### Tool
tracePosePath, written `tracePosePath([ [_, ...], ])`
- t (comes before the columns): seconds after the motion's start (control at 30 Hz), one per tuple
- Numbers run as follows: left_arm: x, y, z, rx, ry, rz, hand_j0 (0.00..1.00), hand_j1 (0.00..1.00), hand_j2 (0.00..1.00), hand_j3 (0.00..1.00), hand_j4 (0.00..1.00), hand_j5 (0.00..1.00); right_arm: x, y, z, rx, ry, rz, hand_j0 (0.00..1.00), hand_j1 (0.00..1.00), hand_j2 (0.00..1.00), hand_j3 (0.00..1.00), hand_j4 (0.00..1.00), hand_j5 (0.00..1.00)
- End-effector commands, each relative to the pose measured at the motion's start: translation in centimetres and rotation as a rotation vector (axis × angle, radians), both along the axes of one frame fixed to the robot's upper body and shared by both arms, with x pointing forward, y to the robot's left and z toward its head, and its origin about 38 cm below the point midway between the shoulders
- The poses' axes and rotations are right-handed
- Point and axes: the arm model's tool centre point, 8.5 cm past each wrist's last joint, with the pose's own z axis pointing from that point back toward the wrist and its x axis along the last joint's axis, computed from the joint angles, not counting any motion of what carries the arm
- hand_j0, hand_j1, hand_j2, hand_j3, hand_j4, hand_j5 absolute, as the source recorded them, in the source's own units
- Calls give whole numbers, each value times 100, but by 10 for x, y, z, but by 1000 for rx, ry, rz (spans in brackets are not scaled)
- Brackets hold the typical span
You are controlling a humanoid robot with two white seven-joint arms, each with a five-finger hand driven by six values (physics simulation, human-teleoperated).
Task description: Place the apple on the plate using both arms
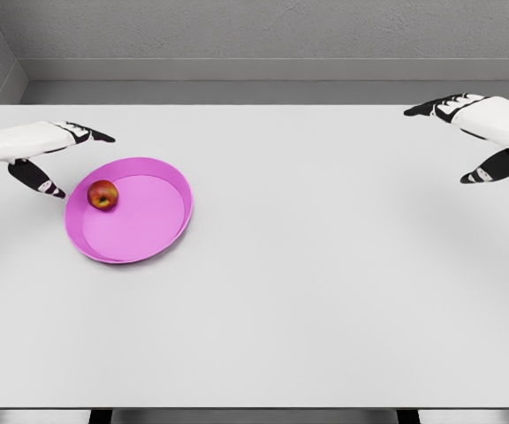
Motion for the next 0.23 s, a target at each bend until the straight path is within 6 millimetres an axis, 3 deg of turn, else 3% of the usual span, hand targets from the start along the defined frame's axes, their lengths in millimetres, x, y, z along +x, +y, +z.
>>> tracePosePath([
  [0.0,1,1,2,-7,-3,4,100,100,100,100,100,100,0,0,0,3,1,-1,100,100,100,100,100,100],
  [0.2,1,1,2,-4,-3,4,100,100,100,100,100,100,0,0,0,2,0,0,100,100,100,100,100,100],
])
